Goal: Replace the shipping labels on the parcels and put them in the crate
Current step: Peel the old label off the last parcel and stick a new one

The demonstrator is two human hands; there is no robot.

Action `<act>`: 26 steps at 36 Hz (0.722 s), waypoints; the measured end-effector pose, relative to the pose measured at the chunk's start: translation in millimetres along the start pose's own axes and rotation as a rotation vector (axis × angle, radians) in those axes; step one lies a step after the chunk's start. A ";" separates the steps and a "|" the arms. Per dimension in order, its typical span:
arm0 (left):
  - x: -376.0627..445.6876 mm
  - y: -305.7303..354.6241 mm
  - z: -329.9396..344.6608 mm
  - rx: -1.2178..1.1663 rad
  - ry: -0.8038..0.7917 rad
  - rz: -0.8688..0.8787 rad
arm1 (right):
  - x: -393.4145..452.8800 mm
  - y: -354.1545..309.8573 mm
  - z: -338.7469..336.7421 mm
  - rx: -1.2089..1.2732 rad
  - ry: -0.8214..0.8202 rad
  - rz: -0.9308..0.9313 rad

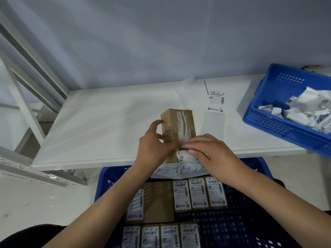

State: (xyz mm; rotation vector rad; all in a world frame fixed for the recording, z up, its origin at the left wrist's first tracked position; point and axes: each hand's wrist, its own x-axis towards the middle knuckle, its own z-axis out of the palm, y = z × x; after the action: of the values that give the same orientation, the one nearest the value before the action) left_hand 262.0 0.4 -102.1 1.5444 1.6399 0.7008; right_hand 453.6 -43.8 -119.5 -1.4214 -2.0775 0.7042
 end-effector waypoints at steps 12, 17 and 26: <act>-1.3 0.4 1.0 -0.030 -0.024 -0.038 | 1.1 -8.6 -2.1 -0.008 -0.071 0.100; -0.9 -0.5 2.6 -0.094 -0.037 -0.080 | 1.2 -11.2 -2.4 0.004 -0.060 0.088; 4.9 -0.3 3.2 -0.208 -0.053 -0.171 | 0.9 -12.8 -2.5 -0.012 -0.005 0.033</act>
State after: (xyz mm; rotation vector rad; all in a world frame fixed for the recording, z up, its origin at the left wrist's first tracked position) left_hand 264.6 4.9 -104.9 1.2498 1.5840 0.7077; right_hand 446.4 -46.7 -108.9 -1.4645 -2.0701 0.7100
